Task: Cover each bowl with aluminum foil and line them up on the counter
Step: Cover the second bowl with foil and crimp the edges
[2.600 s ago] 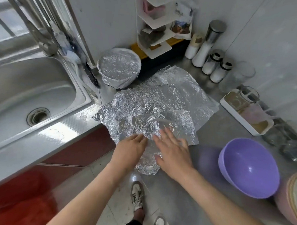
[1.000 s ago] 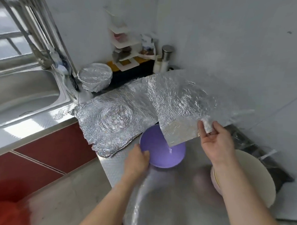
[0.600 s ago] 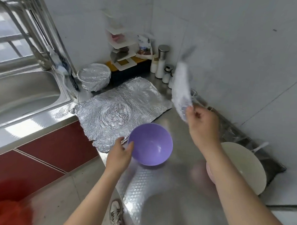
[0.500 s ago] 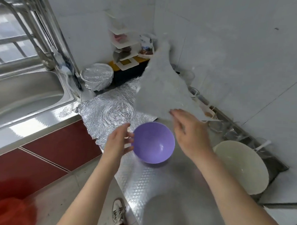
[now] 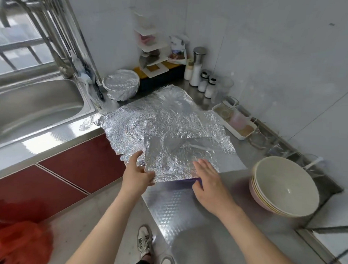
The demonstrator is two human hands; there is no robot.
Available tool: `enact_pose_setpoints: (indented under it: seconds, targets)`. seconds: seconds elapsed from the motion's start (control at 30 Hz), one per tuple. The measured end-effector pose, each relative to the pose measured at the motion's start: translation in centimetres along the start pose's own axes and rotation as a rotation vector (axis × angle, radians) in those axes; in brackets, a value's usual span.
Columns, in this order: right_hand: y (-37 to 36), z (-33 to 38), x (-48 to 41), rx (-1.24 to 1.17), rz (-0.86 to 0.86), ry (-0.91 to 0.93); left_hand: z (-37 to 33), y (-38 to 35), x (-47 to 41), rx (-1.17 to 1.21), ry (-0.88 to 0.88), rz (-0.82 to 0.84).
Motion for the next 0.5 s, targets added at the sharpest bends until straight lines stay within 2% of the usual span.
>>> enact_pose_setpoints:
  seconds: [0.23,0.33,0.43,0.5]
  targets:
    - [0.2,-2.3,0.2,0.101,-0.126,-0.024,-1.4,-0.3,0.2,0.085,-0.075,-0.027]
    - [2.3,-2.3,-0.2,0.145,-0.303,-0.001,-4.7,-1.1,1.1,0.261,-0.142,0.021]
    - [6.6,-1.9,-0.7,0.009,-0.454,-0.101,-8.3,-1.9,2.3,0.529,-0.187,0.091]
    - [8.9,-2.6,-1.4,-0.126,-0.561,-0.215,-9.2,-2.2,2.7,0.598,-0.189,0.104]
Point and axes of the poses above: each hand's wrist, its own x-axis away from the middle knuckle, its own y-axis out of the back of the hand, z = x × y, the point moved 7 cm from there along -x, towards the middle knuckle, and after that the axes turned 10 degrees about x, right-handed, at the moved point
